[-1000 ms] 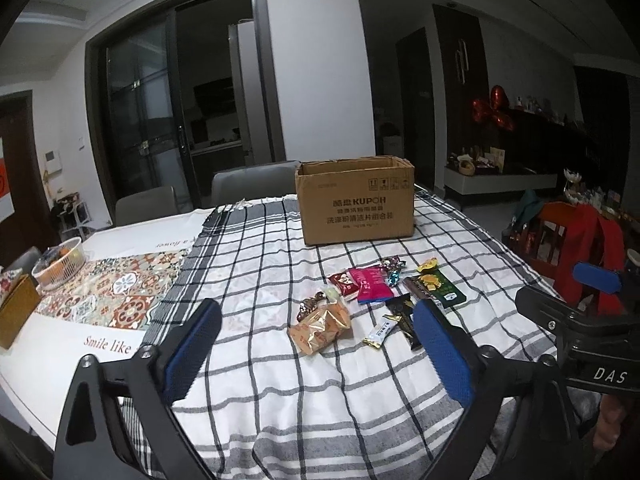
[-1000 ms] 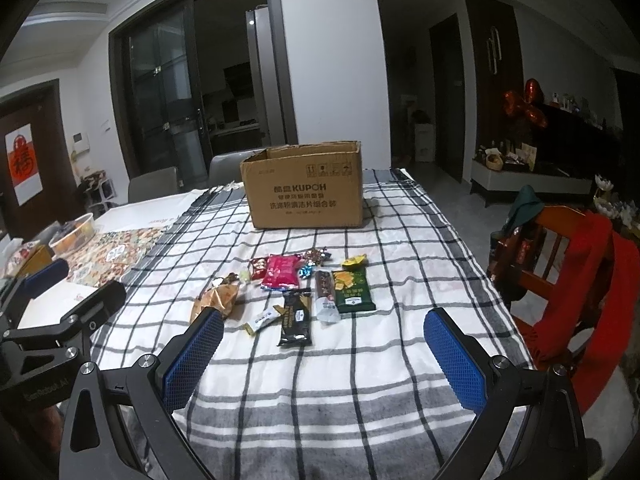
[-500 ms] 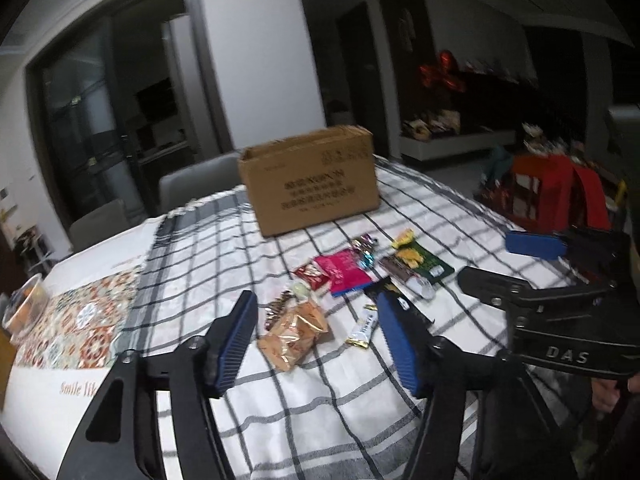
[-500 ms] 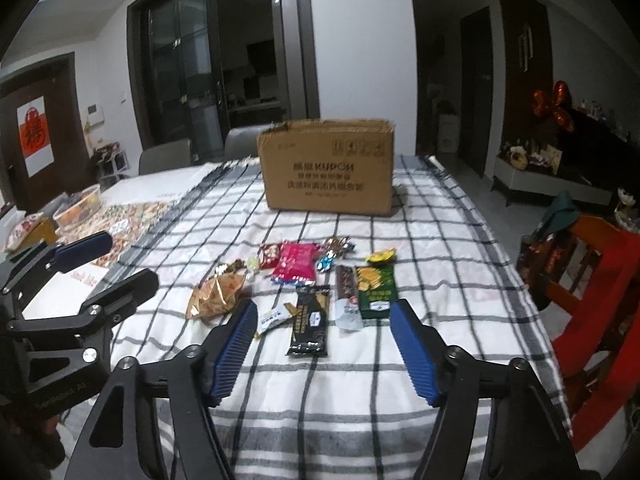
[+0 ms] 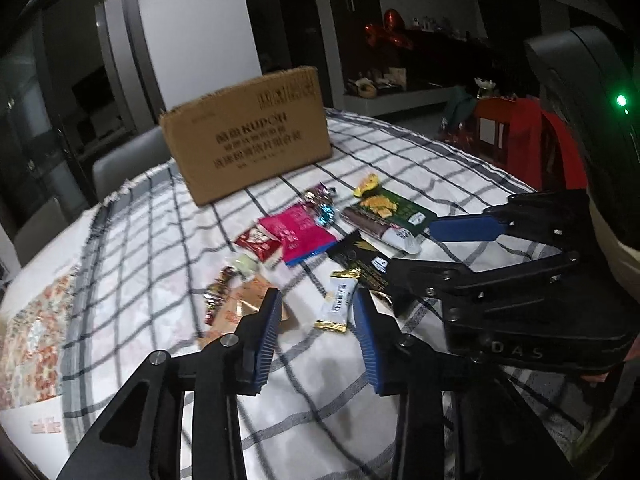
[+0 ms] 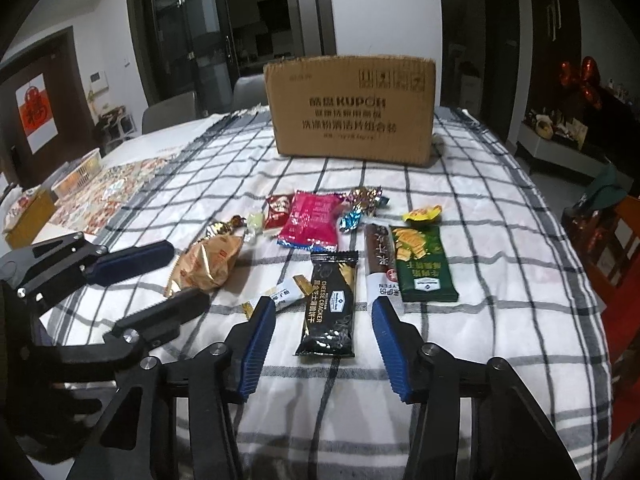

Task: Organize snacks
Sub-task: 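Grasp the white bar with the left tool while the right tool grasps the black cracker packet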

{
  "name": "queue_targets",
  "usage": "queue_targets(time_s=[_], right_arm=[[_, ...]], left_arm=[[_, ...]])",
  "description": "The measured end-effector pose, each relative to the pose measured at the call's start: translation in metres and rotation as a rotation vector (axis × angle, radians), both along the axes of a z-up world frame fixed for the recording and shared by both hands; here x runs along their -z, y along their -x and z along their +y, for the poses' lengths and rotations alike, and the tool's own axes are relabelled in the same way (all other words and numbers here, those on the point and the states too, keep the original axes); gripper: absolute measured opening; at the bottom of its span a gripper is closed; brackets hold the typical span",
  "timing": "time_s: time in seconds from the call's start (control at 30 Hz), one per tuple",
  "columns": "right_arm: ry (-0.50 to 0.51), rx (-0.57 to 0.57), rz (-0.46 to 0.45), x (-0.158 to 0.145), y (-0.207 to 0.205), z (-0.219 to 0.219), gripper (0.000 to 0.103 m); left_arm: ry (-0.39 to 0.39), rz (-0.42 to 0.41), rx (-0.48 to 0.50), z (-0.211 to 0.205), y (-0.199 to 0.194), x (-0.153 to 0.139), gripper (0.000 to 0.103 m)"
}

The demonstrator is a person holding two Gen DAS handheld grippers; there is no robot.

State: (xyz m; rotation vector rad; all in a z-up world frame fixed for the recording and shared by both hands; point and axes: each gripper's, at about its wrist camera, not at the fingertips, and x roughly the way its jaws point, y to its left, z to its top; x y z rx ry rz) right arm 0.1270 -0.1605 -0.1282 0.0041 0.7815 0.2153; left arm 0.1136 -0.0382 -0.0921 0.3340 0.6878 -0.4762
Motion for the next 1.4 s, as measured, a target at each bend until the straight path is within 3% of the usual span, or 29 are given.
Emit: queue_targets(time_s=[0.33, 0.9, 1.2, 1.4], right_arm=[[-0.008, -0.012, 0.067, 0.019, -0.022, 0.000, 0.044], [-0.001, -0.022, 0.117, 0.034, -0.035, -0.005, 0.039], [-0.056, -0.015, 0.130, 0.035, -0.036, -0.015, 0.039], [-0.046, -0.024, 0.124, 0.035, -0.034, -0.013, 0.039]], left_arm=[[0.034, 0.116, 0.021, 0.000, -0.028, 0.025, 0.029], [0.059, 0.216, 0.061, -0.011, -0.053, 0.042, 0.024], [0.053, 0.246, 0.035, -0.015, -0.061, 0.052, 0.025], [0.059, 0.218, 0.015, -0.013, -0.060, 0.050, 0.021]])
